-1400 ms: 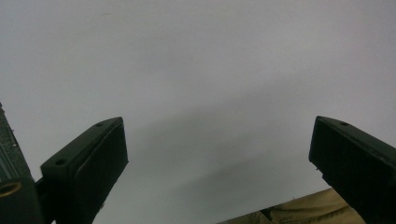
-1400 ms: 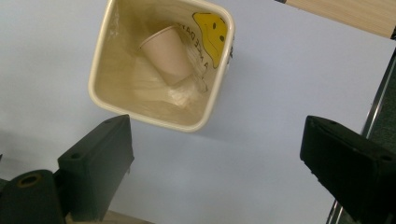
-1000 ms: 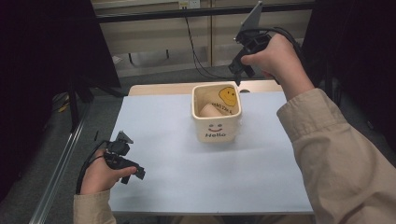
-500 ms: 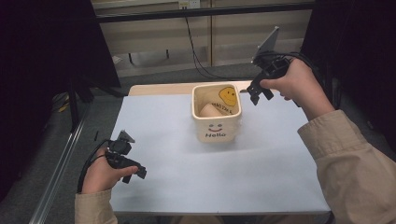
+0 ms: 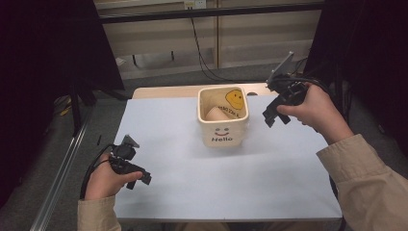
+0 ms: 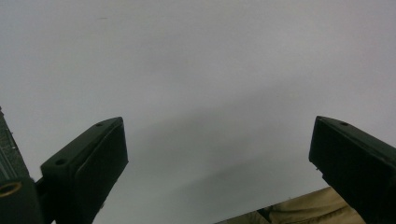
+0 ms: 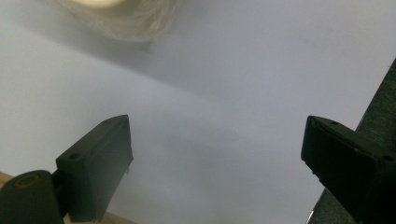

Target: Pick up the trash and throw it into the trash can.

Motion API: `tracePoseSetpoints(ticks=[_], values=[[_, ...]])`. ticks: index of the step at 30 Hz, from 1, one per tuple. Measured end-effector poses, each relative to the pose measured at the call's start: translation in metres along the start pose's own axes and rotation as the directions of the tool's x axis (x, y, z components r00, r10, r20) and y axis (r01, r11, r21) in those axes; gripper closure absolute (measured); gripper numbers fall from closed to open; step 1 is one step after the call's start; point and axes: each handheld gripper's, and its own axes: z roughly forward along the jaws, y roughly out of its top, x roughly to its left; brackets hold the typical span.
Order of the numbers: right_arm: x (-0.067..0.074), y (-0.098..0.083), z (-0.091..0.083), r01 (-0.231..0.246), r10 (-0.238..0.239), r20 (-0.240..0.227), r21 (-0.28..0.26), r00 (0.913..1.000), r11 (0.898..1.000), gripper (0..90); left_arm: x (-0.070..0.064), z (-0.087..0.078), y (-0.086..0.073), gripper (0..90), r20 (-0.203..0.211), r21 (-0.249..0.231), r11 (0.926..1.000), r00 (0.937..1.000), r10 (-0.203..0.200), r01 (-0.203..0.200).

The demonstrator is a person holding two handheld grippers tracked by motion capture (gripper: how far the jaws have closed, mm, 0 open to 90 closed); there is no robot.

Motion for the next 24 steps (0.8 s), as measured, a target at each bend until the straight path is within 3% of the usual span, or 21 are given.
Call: tracePoseSetpoints(ticks=[2, 9, 16, 24], values=[[-0.001, -0.006, 0.005, 0.004, -0.004, -0.005, 0.004, 1.0, 1.0, 8.8, 0.002, -0.001, 0.0, 4.2, -0.018, -0.002, 0.9999, 0.9997, 0.014, -0.014], [-0.007, -0.03, 0.022, 0.011, -0.011, -0.015, -0.002, 0.9998, 1.0, 8.7, 0.002, 0.0, 0.0, 4.2, -0.013, 0.004, 0.9999, 0.9999, 0.011, -0.011], [-0.017, -0.055, 0.045, -0.029, 0.029, -0.013, 0.028, 0.9995, 0.999, 7.9, 0.0, 0.0, 0.0, 4.2, -0.003, 0.006, 1.0, 1.0, 0.0, 0.0], [-0.02, -0.081, 0.069, -0.028, 0.029, -0.027, 0.033, 0.9992, 0.999, 7.8, 0.0, 0.0, 0.0, 4.2, -0.004, 0.007, 1.0, 1.0, -0.002, 0.002]])
